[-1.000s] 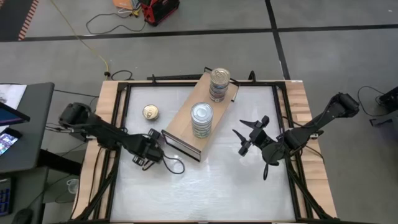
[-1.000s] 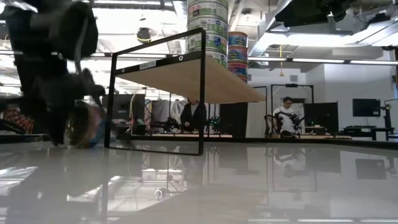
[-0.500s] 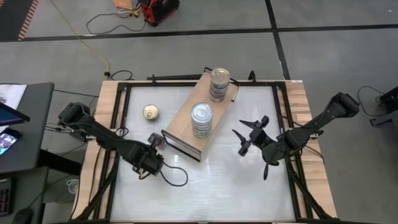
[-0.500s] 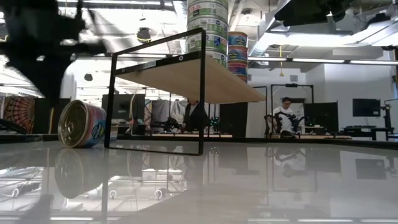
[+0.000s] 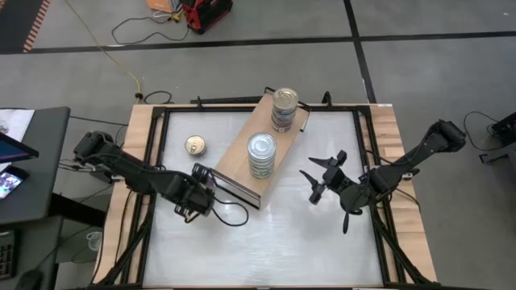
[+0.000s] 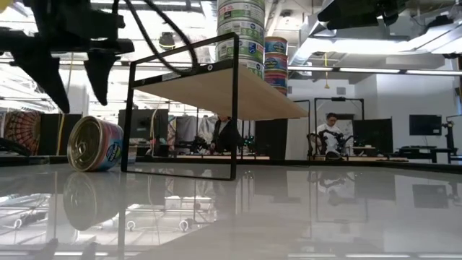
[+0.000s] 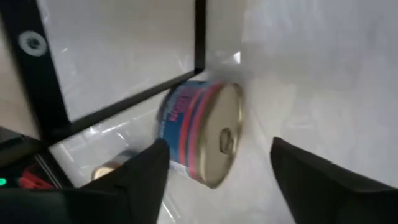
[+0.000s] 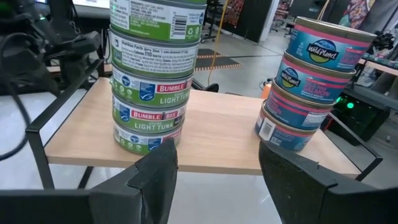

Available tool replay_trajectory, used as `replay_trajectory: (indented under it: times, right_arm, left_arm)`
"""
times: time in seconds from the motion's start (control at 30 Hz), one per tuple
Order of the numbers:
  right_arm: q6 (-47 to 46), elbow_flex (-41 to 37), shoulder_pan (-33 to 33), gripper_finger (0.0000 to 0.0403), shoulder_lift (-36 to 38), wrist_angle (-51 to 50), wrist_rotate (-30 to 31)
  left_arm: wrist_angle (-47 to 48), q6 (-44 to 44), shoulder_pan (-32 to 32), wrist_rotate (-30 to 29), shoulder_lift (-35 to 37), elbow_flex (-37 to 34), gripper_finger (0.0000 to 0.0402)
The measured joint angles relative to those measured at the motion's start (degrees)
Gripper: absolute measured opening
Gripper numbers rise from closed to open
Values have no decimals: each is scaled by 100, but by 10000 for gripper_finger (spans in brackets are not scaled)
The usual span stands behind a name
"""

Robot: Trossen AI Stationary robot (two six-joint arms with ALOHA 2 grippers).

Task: Stack canned seafood by type on shelf
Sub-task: Stack the blue tuna can on top of the other blue tuna can

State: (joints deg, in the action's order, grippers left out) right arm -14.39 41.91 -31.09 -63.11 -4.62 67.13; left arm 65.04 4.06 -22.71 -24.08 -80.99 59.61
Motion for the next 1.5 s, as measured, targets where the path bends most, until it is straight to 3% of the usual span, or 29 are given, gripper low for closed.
replay_trajectory:
  times: [0.17,0.33,0.5,0.93,1.07,1.3,1.5]
  right_arm:
    - [11,0,-1,254,0,-2,-1]
    - [6,0,-10,254,0,-2,-7]
    - [8,0,-83,254,0,-2,-10]
    - [-13,0,-92,254,0,37,-15]
    - [-13,0,-92,254,0,39,-15]
    - [99,0,-236,254,0,40,-17]
    - [512,0,-491,254,0,344,-48]
  left_arm:
    - [1,419,355,118,0,0,300]
    - [-8,880,837,537,17,0,298]
    - [-258,1319,1140,567,-12,-324,292]
    - [-764,1584,1125,700,-4,-933,290]
    - [-744,1549,952,732,0,-931,269]
    - [-715,1156,741,898,6,-920,177]
    - [-558,676,651,1394,0,-749,176]
